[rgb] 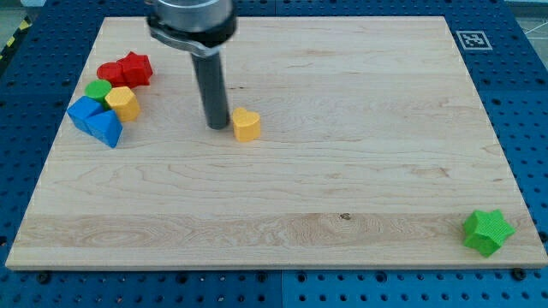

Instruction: Slide the yellow heart towards the green star

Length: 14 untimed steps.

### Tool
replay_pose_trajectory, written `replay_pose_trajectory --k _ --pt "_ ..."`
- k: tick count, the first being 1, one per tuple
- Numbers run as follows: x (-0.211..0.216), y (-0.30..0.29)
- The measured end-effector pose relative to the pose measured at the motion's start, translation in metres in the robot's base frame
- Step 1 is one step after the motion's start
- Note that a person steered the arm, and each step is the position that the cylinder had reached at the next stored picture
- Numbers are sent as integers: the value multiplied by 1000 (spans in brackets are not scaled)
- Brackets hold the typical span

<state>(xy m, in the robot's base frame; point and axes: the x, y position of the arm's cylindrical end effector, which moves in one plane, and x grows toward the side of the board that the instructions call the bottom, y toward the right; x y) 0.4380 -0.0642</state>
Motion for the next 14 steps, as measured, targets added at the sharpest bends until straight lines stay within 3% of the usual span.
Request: replay_pose_trajectory --k 2,3,4,5,6,8,9,12,14 --pt "47 81" --pt "74 96" --pt "84 67" --pt "83 16" --pt "48 -10" --pt "-47 20" --pt "-54 27" --pt "4 54" --pt "20 87"
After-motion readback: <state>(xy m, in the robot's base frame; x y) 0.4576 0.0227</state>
